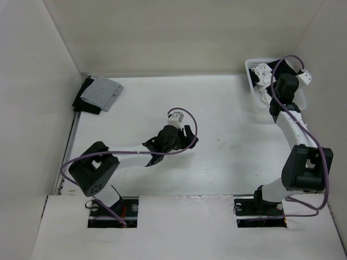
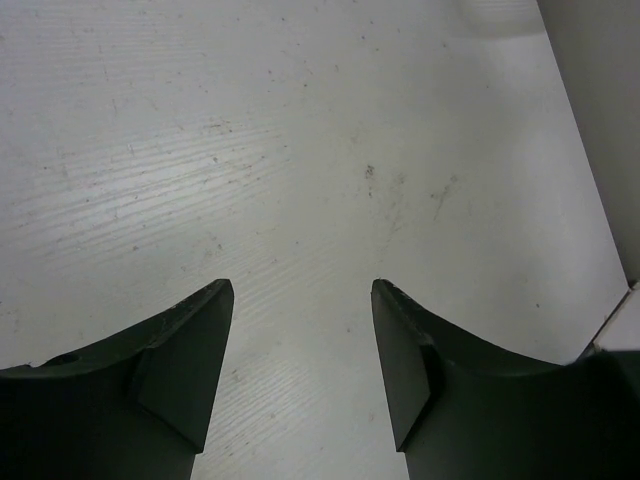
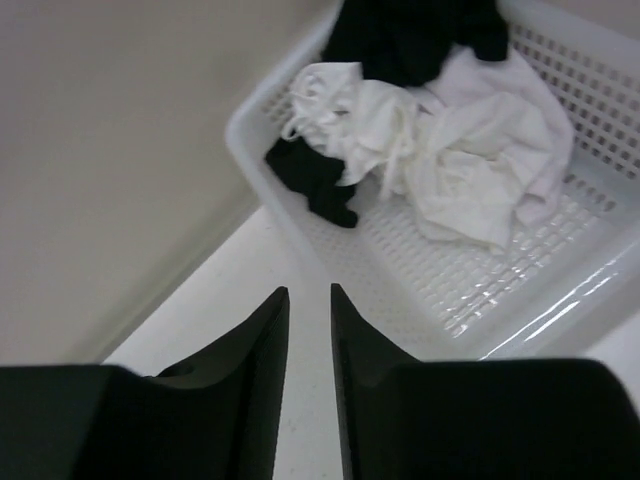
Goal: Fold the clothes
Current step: Grab the tank top from the pile
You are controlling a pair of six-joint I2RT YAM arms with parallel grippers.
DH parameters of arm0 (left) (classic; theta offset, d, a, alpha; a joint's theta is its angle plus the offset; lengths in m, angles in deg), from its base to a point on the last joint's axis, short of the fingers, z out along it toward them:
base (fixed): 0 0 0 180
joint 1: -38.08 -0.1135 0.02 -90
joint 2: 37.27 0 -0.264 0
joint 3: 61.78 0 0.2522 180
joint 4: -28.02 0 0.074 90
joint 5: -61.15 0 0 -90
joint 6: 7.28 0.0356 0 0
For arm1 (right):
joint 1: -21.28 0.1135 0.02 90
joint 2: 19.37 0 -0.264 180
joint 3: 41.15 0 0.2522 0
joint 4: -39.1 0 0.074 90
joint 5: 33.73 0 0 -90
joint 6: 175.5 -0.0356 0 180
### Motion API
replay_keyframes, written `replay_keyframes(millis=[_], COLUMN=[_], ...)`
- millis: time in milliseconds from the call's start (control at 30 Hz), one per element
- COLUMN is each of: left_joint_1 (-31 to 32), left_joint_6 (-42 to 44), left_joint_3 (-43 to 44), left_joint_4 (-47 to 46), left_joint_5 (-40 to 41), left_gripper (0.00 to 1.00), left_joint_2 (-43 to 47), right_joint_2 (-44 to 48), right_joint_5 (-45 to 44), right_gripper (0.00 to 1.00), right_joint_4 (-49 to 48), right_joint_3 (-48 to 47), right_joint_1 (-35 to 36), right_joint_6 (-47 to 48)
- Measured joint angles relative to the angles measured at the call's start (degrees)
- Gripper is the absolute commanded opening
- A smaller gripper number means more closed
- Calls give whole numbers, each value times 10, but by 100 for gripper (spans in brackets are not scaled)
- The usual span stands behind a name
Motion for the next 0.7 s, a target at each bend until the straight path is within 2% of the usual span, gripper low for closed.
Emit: replay_keyframes(millis=[200, 400, 533, 700], left_joint_1=[-13, -36, -54, -64], left_joint_6=[-6, -15, -27, -33], left_joint_3=[-7, -32, -39, -40], left_joint_4=[-19, -47, -55, -68], left_joint_5=[-17, -26, -32, -43], left_gripper=[56, 56, 56, 56], left_joint_2=[-7, -7, -7, -7], right_joint_2=[-137, -292, -362, -418], right_joint_5=[-10, -14, -4, 8], right_gripper=[41, 51, 54, 51], right_joint_4=[16, 49, 85, 114], right_joint_3=[-86, -197, -240, -311], right_joint_1=[-66, -97, -110, -120], right_joint_6=[0, 7, 8, 8])
